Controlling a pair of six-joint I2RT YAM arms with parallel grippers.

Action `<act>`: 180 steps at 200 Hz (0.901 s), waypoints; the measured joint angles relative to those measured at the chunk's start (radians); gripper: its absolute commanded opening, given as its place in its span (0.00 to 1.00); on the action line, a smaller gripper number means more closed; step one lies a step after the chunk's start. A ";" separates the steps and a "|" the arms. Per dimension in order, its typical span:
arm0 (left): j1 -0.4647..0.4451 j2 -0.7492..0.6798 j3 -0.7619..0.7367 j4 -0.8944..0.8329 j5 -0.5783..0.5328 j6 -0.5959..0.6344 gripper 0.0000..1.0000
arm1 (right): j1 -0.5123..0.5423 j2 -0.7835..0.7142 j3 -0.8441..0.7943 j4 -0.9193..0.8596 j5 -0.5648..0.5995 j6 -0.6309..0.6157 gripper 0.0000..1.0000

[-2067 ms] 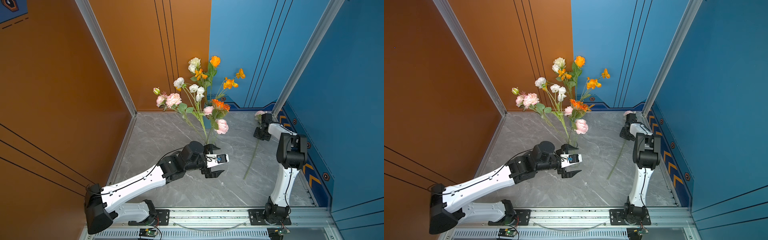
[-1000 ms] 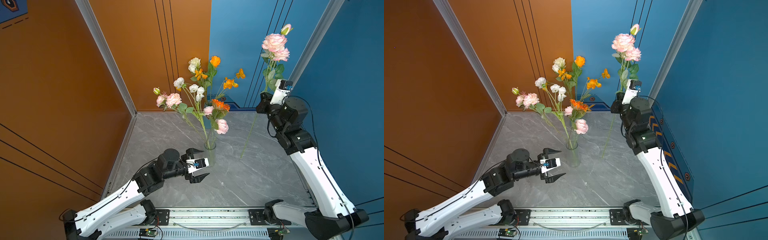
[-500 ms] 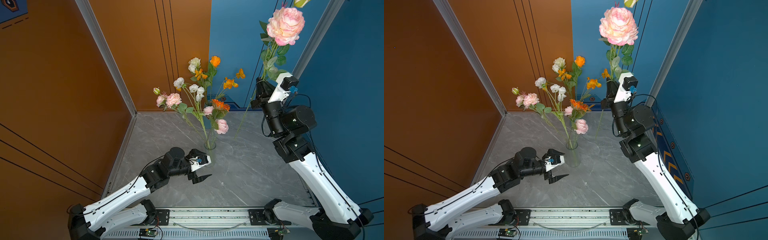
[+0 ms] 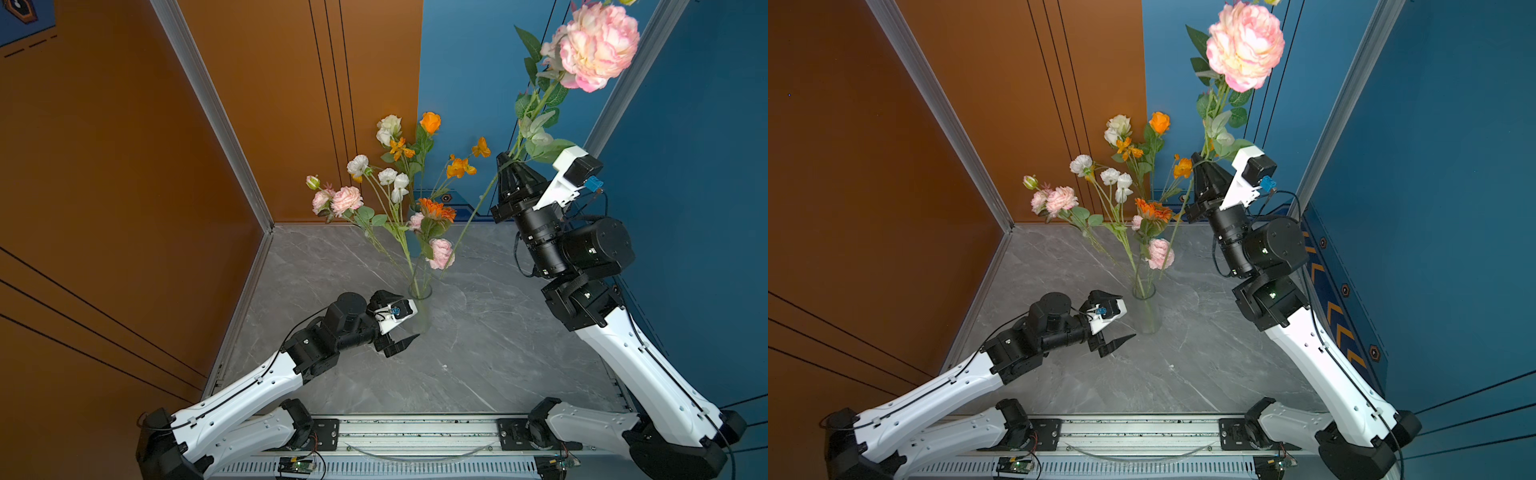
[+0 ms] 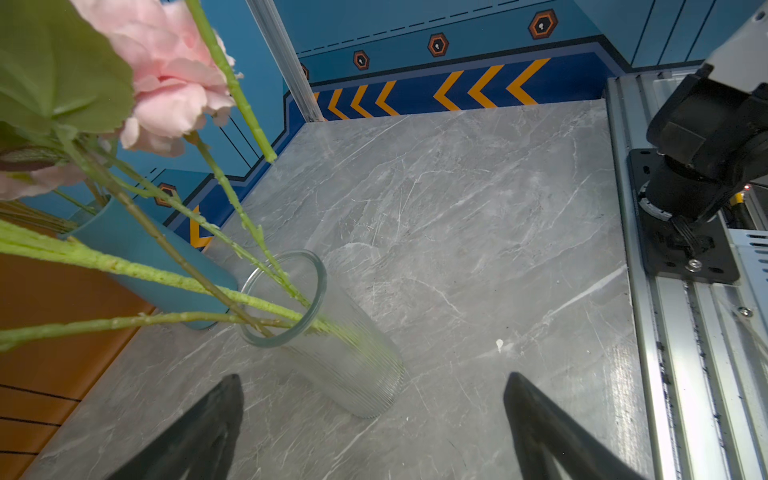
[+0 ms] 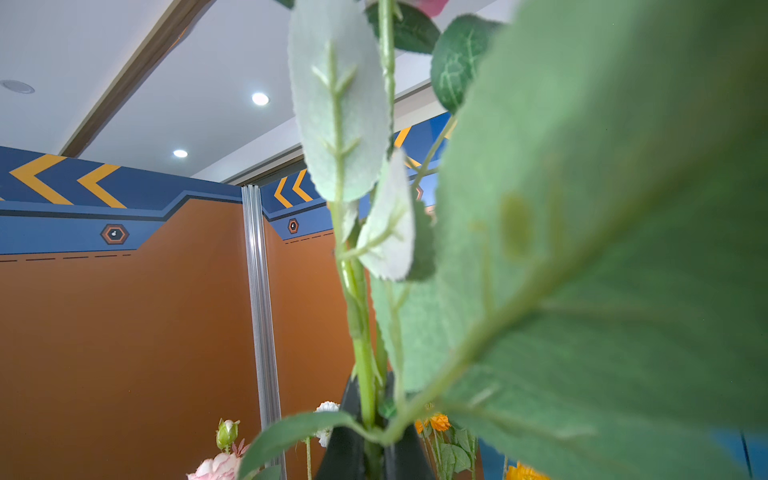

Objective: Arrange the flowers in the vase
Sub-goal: 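Carry the pink rose over the glass vase and lower its stem in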

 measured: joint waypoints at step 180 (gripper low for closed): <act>0.060 -0.028 -0.003 0.042 -0.003 -0.026 0.98 | 0.156 0.061 -0.245 0.251 -0.042 -0.142 0.00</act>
